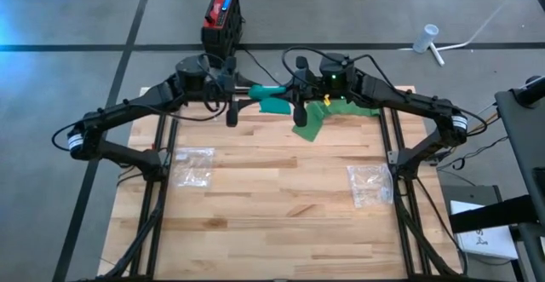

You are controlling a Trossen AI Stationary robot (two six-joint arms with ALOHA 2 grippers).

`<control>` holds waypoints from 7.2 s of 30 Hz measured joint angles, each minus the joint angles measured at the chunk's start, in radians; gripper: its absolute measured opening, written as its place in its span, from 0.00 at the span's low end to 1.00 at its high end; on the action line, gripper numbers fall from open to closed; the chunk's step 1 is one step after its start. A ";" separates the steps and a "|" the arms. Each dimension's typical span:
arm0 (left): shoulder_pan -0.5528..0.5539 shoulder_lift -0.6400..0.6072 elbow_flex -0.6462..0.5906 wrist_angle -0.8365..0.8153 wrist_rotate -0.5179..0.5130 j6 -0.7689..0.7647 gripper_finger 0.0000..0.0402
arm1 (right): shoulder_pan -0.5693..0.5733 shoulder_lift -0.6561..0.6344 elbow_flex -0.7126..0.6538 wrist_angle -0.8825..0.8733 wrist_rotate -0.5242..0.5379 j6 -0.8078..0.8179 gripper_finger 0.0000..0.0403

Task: Roll bandage
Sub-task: Roll the blue bandage

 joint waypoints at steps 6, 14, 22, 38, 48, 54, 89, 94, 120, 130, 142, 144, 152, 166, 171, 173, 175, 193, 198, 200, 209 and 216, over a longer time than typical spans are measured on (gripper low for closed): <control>0.000 -0.016 0.000 -0.005 -0.007 -0.003 0.05 | 0.001 0.000 0.000 0.005 0.063 0.018 0.06; 0.004 -0.062 0.000 -0.037 -0.102 -0.029 0.04 | 0.000 0.001 0.000 -0.010 0.082 0.089 0.19; 0.004 -0.096 0.000 -0.044 -0.073 -0.031 0.04 | 0.000 0.007 -0.064 0.133 -0.010 0.303 0.38; -0.004 -0.130 0.000 -0.143 -0.044 0.151 0.04 | 0.000 0.087 -0.080 0.342 -0.080 0.759 0.80; -0.004 -0.119 0.000 -0.155 -0.053 0.253 0.05 | 0.001 0.096 -0.080 0.421 -0.048 0.886 0.80; -0.004 -0.083 0.000 -0.113 -0.188 0.343 0.05 | 0.002 0.120 -0.080 0.405 -0.040 0.955 0.75; 0.016 -0.070 0.001 -0.119 -0.248 0.373 0.44 | 0.024 0.125 -0.079 0.398 0.092 0.406 0.03; 0.021 -0.081 0.000 -0.117 -0.238 0.309 0.66 | 0.051 0.124 -0.078 0.373 0.150 0.237 0.08; 0.051 -0.093 0.000 -0.155 -0.109 0.273 0.20 | 0.112 0.117 -0.079 0.238 0.219 -0.038 0.04; 0.120 -0.105 0.000 -0.181 -0.141 0.261 0.03 | 0.147 0.059 -0.080 0.178 0.209 -0.073 0.04; 0.084 -0.115 0.001 -0.187 0.237 0.193 0.10 | 0.144 0.052 -0.079 0.151 0.219 -0.113 0.04; 0.072 -0.098 0.000 -0.187 0.236 0.192 0.12 | 0.143 0.053 -0.080 0.145 0.224 -0.113 0.04; 0.063 -0.083 0.000 -0.185 0.235 0.182 0.15 | 0.140 0.053 -0.079 0.127 0.238 -0.099 0.04; 0.058 -0.034 0.002 -0.164 0.189 0.183 0.06 | 0.141 0.054 -0.080 0.120 0.238 -0.111 0.05; 0.057 -0.029 0.002 -0.169 0.165 0.205 0.01 | 0.152 0.055 -0.080 0.105 0.237 -0.136 0.05; 0.056 -0.034 0.002 -0.170 0.129 0.225 0.00 | 0.158 0.055 -0.080 0.100 0.237 -0.148 0.05; 0.056 -0.041 0.002 -0.170 0.082 0.241 0.00 | 0.166 0.055 -0.080 0.094 0.236 -0.159 0.05; 0.038 -0.165 0.001 -0.198 0.078 0.209 0.08 | 0.168 0.051 -0.079 0.103 0.333 -0.119 0.05; 0.037 -0.144 0.001 -0.164 0.209 0.146 0.25 | 0.169 0.051 -0.079 0.145 0.331 -0.091 0.05; 0.035 -0.124 0.001 -0.150 0.220 0.137 0.33 | 0.168 0.053 -0.079 0.160 0.332 -0.090 0.05; 0.029 -0.062 0.000 -0.123 0.158 0.134 0.66 | 0.174 0.056 -0.079 0.196 0.333 -0.093 0.05; 0.031 -0.053 0.000 -0.111 0.130 0.145 0.49 | 0.179 0.056 -0.079 0.214 0.307 -0.101 0.05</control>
